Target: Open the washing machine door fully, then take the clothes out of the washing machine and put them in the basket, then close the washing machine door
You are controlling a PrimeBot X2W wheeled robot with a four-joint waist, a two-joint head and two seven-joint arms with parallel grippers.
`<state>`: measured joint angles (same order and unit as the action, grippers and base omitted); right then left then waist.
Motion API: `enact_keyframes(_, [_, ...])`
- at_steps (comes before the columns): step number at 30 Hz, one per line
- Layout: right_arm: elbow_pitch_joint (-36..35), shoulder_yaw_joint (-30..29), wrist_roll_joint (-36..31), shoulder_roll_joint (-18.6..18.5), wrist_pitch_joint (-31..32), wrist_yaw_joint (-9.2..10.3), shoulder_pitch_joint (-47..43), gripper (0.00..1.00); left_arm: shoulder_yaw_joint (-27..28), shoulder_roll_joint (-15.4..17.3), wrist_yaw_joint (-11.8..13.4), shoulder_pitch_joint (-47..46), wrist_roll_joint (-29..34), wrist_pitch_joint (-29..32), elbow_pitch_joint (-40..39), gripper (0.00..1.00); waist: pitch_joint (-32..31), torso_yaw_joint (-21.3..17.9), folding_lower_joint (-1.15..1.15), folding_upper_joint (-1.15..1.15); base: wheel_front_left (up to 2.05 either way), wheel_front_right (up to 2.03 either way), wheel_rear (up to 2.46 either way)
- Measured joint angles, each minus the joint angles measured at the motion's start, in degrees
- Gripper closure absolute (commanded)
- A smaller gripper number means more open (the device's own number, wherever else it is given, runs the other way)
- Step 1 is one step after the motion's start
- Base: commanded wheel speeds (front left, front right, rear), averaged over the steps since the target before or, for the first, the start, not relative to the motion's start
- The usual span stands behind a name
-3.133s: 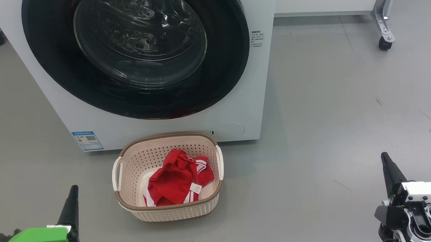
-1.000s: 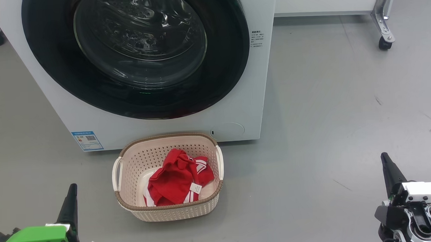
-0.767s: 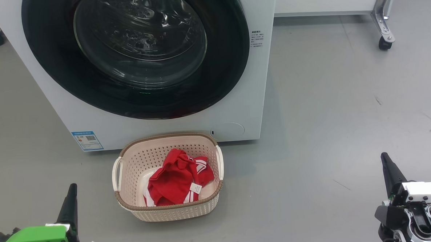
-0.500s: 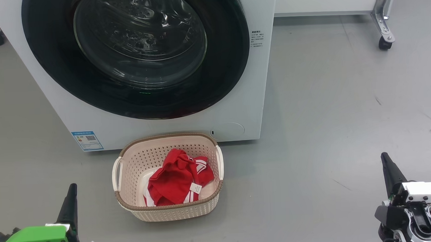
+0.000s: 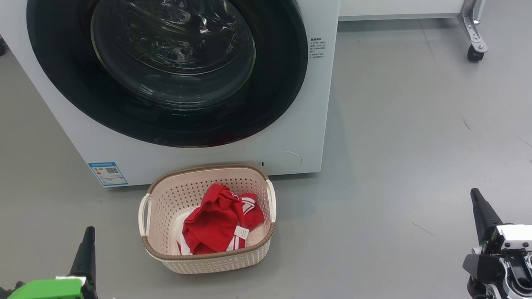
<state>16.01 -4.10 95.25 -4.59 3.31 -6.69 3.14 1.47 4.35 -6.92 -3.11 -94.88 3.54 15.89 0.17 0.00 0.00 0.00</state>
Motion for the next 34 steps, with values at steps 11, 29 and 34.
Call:
enact_keyframes(11, [0.0,-0.1,0.0,0.0,0.0,-0.3,0.0,1.0,0.0,0.0,0.0,0.0,0.0,0.0,0.0,1.0,0.0,0.0,0.0,0.0,0.0,0.0,0.0])
enact_keyframes(29, [-0.1,-0.2,-0.1,0.1,0.2,-0.3,0.0,1.0,0.1,-0.1,0.0,0.0,0.0,0.4,-0.1,1.0,0.0,0.0,0.0,0.0,0.0,0.0,0.0])
enact_keyframes(34, [-0.1,-0.2,-0.1,0.1,0.2,-0.3,0.0,1.0,0.1,-0.1,0.0,0.0,0.0,0.4,-0.1,1.0,0.0,0.0,0.0,0.0,0.0,0.0,0.0])
